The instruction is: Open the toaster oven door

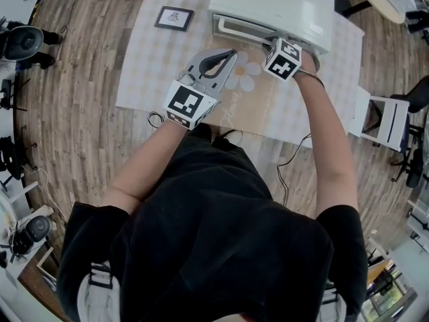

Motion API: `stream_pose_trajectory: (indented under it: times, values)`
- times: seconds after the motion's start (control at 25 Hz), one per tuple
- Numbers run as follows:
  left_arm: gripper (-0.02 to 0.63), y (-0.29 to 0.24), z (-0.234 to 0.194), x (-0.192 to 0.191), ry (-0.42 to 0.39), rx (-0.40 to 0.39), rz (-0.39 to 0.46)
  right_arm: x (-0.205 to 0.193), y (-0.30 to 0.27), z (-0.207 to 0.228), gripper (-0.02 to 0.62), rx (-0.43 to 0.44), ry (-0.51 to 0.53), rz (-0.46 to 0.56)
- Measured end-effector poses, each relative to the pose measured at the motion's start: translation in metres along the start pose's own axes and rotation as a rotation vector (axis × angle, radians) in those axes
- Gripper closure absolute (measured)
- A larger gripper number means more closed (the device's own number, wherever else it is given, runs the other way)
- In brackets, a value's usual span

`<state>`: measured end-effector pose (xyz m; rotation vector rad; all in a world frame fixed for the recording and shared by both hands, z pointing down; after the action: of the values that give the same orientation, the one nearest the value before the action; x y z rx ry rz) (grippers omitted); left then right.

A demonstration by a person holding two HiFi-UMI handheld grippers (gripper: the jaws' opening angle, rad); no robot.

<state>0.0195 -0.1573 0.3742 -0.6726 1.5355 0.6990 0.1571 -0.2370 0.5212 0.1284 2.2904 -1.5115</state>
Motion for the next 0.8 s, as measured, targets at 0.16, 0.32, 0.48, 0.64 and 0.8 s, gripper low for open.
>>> stream_pose_trajectory:
  times: [0.16, 0.32, 0.48, 0.64, 0.8]
  values:
    - [0.594, -0.001, 0.007, 0.001, -0.009, -0.005, 0.006, -0.001, 0.001, -0.008, 0.494, -0.028, 0.010, 0.002]
    - [0.594, 0.002, 0.016, -0.001, -0.013, -0.014, 0.001, -0.002, 0.002, -0.019, 0.495, -0.037, 0.019, -0.001]
    - [0.592, 0.005, 0.021, -0.004, -0.008, -0.018, -0.006, -0.002, 0.001, -0.028, 0.499, -0.049, 0.033, -0.005]
    - [0.592, 0.006, 0.023, -0.008, -0.014, -0.020, -0.008, -0.003, 0.001, -0.036, 0.500, -0.055, 0.043, -0.006]
    - [0.592, 0.007, 0.026, -0.011, -0.016, -0.022, -0.014, -0.004, 0.001, -0.040, 0.502, -0.062, 0.054, -0.003]
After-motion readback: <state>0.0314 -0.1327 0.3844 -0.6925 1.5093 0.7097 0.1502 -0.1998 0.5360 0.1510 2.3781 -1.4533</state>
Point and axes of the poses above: the fingertips, and each gripper's own axes: y backward along the fingers, z to its right, x out of its top, the point moved 3 cm from there along y, backward along the fingers, and after that the axes turned 6 degrees about z, right-handed, at the moved point
